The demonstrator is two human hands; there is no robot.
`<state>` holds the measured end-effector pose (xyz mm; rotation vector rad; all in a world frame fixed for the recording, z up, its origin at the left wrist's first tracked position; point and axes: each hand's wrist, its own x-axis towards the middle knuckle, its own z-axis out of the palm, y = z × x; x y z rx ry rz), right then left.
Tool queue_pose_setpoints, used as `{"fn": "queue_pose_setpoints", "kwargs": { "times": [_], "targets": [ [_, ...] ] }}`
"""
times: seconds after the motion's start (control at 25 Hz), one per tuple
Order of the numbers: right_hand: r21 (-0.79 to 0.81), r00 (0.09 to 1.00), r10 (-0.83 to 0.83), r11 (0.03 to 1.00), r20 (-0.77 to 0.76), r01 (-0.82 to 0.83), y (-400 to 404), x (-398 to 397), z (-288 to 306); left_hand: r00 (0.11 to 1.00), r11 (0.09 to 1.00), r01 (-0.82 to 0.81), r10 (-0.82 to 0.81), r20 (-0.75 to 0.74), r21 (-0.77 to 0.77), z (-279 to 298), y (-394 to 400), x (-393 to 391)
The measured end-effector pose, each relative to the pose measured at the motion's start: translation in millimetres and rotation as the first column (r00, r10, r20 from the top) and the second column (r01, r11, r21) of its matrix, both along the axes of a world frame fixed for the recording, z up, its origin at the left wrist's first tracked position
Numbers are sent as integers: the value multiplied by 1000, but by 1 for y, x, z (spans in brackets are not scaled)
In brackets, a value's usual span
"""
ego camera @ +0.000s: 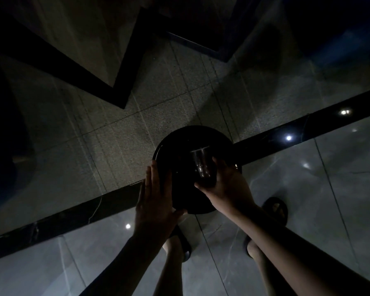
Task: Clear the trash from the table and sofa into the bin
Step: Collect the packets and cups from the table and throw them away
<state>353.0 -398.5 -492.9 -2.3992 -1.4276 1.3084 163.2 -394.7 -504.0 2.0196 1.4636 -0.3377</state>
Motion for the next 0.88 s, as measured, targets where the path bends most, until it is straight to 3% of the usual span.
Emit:
{"fn": "queue_pose_setpoints", "kwargs": {
  "times": [0.2,0.44,0.56,0.72,0.88],
  "targets": [
    [67,942,263,957,207,-281,-29,15,7,998,998,20,-17,-57,51,-6,-2,2],
    [-31,910,404,915,90,-403,-60,36,6,995,996,48,-42,-90,69,-7,-4,-1],
    [-42,923,381,925,58,-379,-57,39,16,997,1000,7,-8,-78,-12,6,-2,3],
    [-188,966,256,950,18,-248,-60,40,56,994,980,-110,112,5,-166,48,-16,18],
    [-331,993,99,936,-69,-116,-88,53,127,981,928,27,-97,-168,-372,110,-43,23]
  ]
}}
